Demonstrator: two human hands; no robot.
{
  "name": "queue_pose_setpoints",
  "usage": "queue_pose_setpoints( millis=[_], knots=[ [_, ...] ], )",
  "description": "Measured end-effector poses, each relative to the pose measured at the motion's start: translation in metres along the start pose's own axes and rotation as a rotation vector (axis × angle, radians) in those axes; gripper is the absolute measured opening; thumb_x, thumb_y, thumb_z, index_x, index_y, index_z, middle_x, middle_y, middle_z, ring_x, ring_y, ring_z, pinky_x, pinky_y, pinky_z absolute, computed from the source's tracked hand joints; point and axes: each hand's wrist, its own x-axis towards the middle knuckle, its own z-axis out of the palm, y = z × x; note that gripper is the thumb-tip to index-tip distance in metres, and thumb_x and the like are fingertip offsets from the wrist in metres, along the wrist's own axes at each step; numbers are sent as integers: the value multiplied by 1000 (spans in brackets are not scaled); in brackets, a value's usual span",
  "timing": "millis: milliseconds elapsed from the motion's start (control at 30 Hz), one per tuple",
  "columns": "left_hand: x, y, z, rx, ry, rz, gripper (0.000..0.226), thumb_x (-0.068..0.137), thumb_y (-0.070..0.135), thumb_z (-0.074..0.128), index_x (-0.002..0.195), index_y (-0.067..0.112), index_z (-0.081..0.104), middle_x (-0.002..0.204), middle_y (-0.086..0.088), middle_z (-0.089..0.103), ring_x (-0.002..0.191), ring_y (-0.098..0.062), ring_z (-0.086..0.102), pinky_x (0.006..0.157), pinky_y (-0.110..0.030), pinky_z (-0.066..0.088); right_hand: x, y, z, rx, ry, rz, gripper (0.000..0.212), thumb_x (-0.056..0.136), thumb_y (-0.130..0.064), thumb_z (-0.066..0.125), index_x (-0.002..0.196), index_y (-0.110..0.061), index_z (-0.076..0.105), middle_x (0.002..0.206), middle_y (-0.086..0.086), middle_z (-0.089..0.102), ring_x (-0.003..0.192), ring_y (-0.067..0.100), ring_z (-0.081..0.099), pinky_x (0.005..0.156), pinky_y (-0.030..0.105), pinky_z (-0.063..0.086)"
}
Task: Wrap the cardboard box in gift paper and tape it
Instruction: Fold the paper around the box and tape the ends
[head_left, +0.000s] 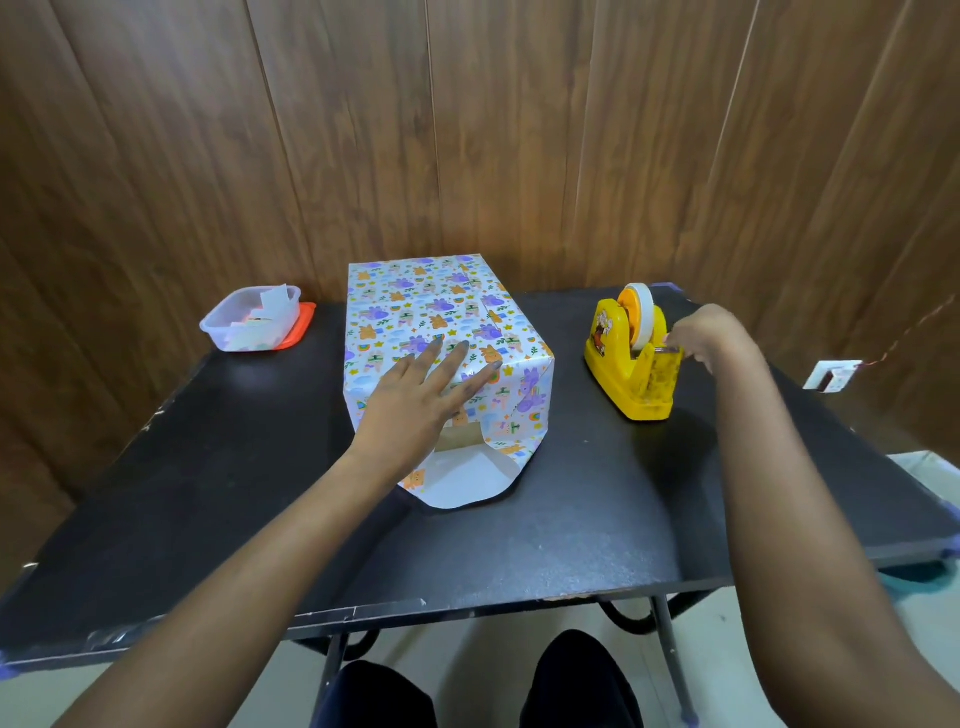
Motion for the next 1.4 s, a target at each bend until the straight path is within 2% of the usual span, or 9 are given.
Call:
queue_pose_setpoints(
  millis=[100,167,267,567,867,1000,1167,1267,1400],
  knots=[
    [0,-1,0,1,-3,0,97,67,17,82,144,29,24,140,-11,48,123,-37,51,88,-44,50,-2,0,-1,198,-10,-27,49,82,-12,70,125,2,50,128,19,51,124,37,46,105,49,35],
    [-1,-1,1,3,-8,-1,97,69,19,81,145,30,22,141,-10,47,124,-37,50,89,-44,50,-4,0,-3,355,0,-47,47,83,-10,70,124,2,53,131,15,53,124,31,48,93,36,38],
    [0,0,0,3,-5,-5,97,70,20,81,145,30,20,141,-11,48,124,-37,50,89,-44,50,-3,6,-5,481,-5,-43,43,84,-9,68,125,1,55,129,13,56,119,25,51,86,36,37],
    [0,1,2,-11,7,-5,95,70,17,81,145,29,23,139,-12,49,122,-38,52,90,-47,49,-8,32,27,742,32,70,26,90,-11,61,112,2,64,78,3,58,60,8,49,52,18,38],
    [0,1,4,-25,17,-11,95,69,14,81,144,29,25,139,-11,50,119,-38,53,90,-47,49,-26,35,49,1211,25,182,18,94,-10,56,76,-7,57,72,6,60,60,11,57,56,20,49],
    [0,0,4,-18,9,-10,97,68,16,81,145,29,24,139,-11,50,119,-38,54,90,-47,49,-32,22,45,1367,31,292,19,97,-4,46,80,0,54,71,9,56,60,14,57,71,29,55],
    [0,2,3,-20,8,-7,96,69,17,81,145,29,23,138,-11,51,118,-37,55,89,-46,49,-46,45,73,1609,-106,349,28,99,3,33,120,2,51,75,9,49,73,17,54,83,42,49],
    [1,0,1,-11,8,-8,95,69,18,81,144,29,23,138,-11,51,118,-37,55,89,-45,50,-66,36,80,1390,-214,37,17,95,4,45,83,-3,55,71,9,51,63,14,52,62,27,54],
    [-1,1,1,-18,15,-5,91,72,18,79,144,29,25,138,-11,51,117,-37,55,88,-45,50,-97,10,105,809,-362,-354,24,90,8,48,72,-6,55,65,10,55,50,13,52,50,22,53]
  ],
)
